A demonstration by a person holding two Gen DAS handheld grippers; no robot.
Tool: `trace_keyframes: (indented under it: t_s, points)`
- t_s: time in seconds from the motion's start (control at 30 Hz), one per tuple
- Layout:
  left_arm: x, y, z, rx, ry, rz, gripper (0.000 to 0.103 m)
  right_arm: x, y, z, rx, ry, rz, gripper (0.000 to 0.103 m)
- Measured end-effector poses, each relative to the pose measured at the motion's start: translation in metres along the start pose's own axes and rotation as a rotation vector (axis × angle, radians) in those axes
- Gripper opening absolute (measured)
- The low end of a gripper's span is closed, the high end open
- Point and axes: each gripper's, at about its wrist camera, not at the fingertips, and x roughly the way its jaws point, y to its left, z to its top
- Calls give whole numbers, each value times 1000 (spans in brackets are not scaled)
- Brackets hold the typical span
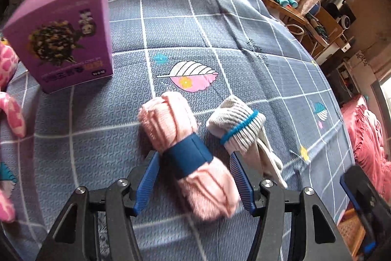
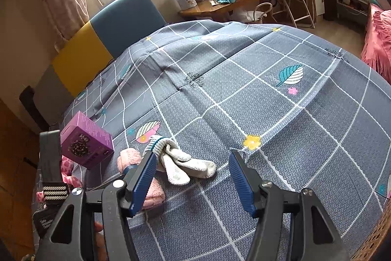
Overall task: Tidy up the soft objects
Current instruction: 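Grasp the rolled pink sock with left tool while right tool grasps white sock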
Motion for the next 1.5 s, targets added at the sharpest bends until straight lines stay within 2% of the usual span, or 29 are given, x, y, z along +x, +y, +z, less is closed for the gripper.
trace_keyframes:
  t_s: [0.07,0.17,0.3,0.5,0.6,0.7,0.87,0.97,1.07,1.23,1.3,1.33,1.37,1.43,1.5]
  points:
    - [11,-1,4,-9,12,20,42,1,-1,0,3,2,-1,62]
    - [17,3,5,-16,1,11,35,3,0,-1,-4,11,3,62]
    - [-3,8,-3,11,-63,-12,34,3,2,-2,-18,13,9,62]
    - [-67,40,-32,93,-136,-17,35,6,4,-4,-27,39,23,62]
    - [-91,68,-60,138,-122,7,35,16,10,-8,-53,97,39,62]
    - [-100,95,-95,161,-68,17,34,28,24,-15,-122,168,61,62]
    - [-93,116,-148,232,11,73,35,48,68,-16,-397,213,17,62]
    - [-94,119,-153,198,-19,57,36,71,81,-7,-498,257,-36,62]
    - [-91,120,-154,151,-27,48,37,91,81,3,-541,280,-88,63]
    - [-89,125,-153,76,-32,12,37,125,76,9,-519,334,-89,63]
    - [-88,127,-153,58,-34,3,37,134,73,7,-488,362,-54,63]
    - [-89,127,-154,56,-37,4,37,137,72,5,-475,375,-50,61]
    - [-90,126,-154,54,-41,7,37,138,72,2,-471,376,-46,48]
    - [-91,126,-155,52,-49,12,37,131,77,-2,-487,351,-35,35]
    - [-90,126,-156,53,-56,17,37,119,83,-6,-514,323,-53,31]
